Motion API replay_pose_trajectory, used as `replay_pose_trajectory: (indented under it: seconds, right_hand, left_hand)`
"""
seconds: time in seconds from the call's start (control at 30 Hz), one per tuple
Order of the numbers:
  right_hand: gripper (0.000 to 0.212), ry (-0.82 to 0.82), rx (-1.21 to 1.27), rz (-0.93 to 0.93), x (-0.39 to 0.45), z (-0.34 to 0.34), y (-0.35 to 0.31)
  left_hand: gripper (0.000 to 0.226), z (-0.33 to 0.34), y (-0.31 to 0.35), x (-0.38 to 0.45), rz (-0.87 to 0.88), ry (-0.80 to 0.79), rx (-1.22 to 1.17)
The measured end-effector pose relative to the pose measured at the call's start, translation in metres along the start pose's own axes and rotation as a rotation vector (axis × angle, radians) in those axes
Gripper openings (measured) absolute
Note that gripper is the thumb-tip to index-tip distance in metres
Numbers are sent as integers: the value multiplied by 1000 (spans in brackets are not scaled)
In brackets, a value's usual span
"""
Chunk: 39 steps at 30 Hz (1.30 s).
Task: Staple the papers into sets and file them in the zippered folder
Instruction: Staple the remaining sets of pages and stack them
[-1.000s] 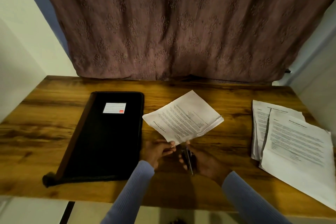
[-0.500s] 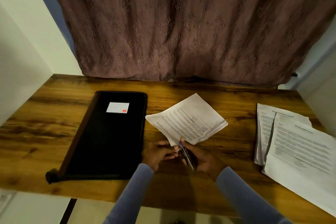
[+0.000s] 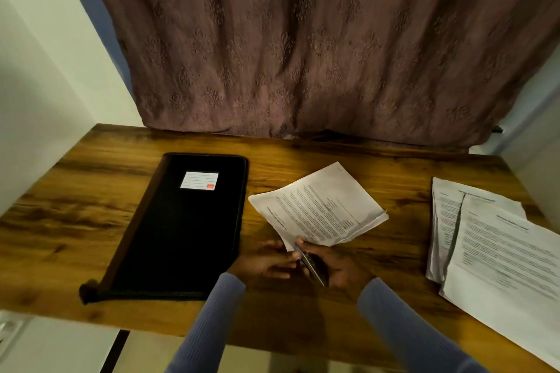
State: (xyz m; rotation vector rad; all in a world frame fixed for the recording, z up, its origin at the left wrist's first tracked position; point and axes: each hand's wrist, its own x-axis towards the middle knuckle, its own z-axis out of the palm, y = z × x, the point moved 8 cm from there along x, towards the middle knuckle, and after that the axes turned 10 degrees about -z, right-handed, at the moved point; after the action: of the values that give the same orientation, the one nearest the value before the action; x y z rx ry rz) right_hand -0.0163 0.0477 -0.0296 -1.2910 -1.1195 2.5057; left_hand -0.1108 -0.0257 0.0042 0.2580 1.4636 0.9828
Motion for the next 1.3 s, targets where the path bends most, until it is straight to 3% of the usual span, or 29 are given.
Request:
replay_pose_trajectory:
  seconds: [0.2,0.37,0.57,0.8,0.93,1.13,1.17,1.23,1.3]
  right_hand:
    - [45,22,-91,-8,0,-2,1]
    - [18,69,-103,-40,-2,-6,-6]
    - [19,94,-121,-35,-1,-9,-10]
    - [17,84,-143,-62,-1,-8,-16]
    - [11,53,-114,-111,-5,-3,-23]
    - [56,37,-191,-148,-19,-22,-18]
    - [54,56,-227,-171,-25,-31,-20]
    - [29,122,-347,-297,-37,-53,-30]
    - [12,347,-525,-430,-52,-82,-49]
  left_hand:
    - [66,9,0,4,-42,89,-127]
    - [61,7,10,6,-19,126,-150]
    - [53,7,14,10,18,139,-194]
    - [61,8,17,11,34,157,-187]
    - [60,7,15,12,-33,150,-114]
    - [47,6,-1,21,-100,179,-259]
    - [48,5,-4,24,-106,183,-310]
    - [48,2,-9,27,-109,194,-379]
    - [45,-1,-11,28,-82,223,-426]
